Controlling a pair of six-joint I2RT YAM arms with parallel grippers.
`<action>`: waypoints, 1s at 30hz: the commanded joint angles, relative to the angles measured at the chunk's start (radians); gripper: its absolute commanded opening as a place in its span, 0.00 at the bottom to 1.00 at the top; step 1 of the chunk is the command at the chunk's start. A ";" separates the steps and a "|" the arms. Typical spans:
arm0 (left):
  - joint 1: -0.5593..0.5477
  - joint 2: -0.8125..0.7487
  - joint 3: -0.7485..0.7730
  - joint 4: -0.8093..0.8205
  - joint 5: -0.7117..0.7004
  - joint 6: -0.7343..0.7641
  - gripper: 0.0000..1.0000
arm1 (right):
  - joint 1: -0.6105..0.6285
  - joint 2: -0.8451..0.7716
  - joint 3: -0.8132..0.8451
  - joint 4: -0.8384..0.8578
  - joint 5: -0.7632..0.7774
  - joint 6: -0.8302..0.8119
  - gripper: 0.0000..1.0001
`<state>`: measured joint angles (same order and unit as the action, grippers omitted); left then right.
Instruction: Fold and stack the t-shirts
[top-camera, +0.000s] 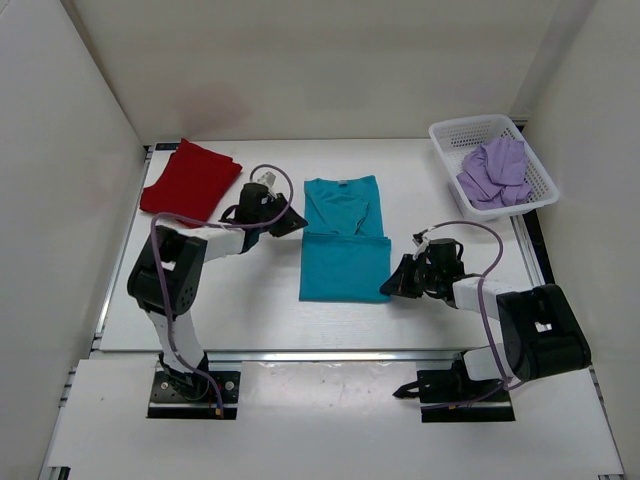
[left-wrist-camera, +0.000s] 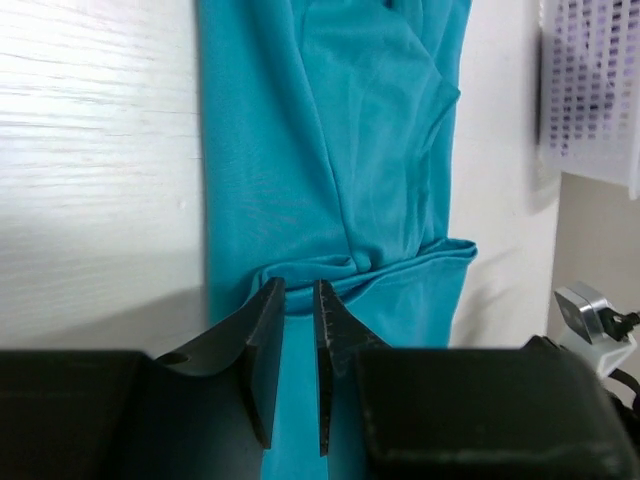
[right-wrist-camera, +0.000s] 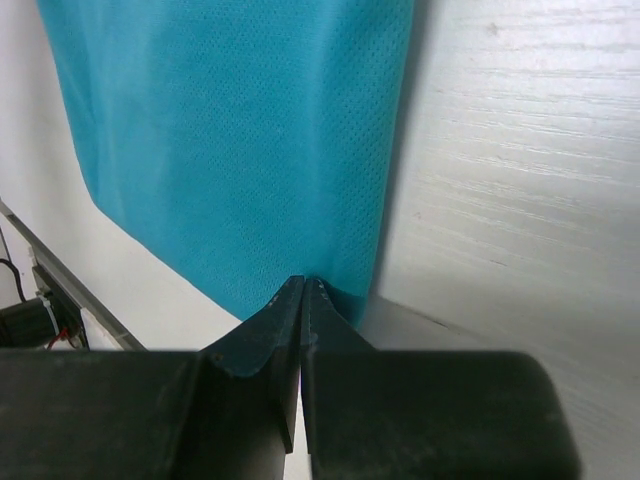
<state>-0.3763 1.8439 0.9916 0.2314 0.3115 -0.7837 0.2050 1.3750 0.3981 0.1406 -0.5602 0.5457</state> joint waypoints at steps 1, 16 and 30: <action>-0.039 -0.184 -0.025 -0.008 -0.062 0.062 0.29 | -0.006 0.018 0.001 0.057 0.000 -0.020 0.00; -0.115 -0.062 -0.044 0.019 -0.034 0.072 0.24 | -0.013 -0.020 -0.007 0.039 -0.003 -0.032 0.01; 0.020 0.077 -0.057 0.147 0.061 -0.063 0.28 | -0.013 0.016 -0.013 0.027 0.016 -0.046 0.00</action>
<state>-0.3836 1.9450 0.9897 0.2817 0.3088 -0.7769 0.1997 1.3815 0.3923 0.1577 -0.5652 0.5236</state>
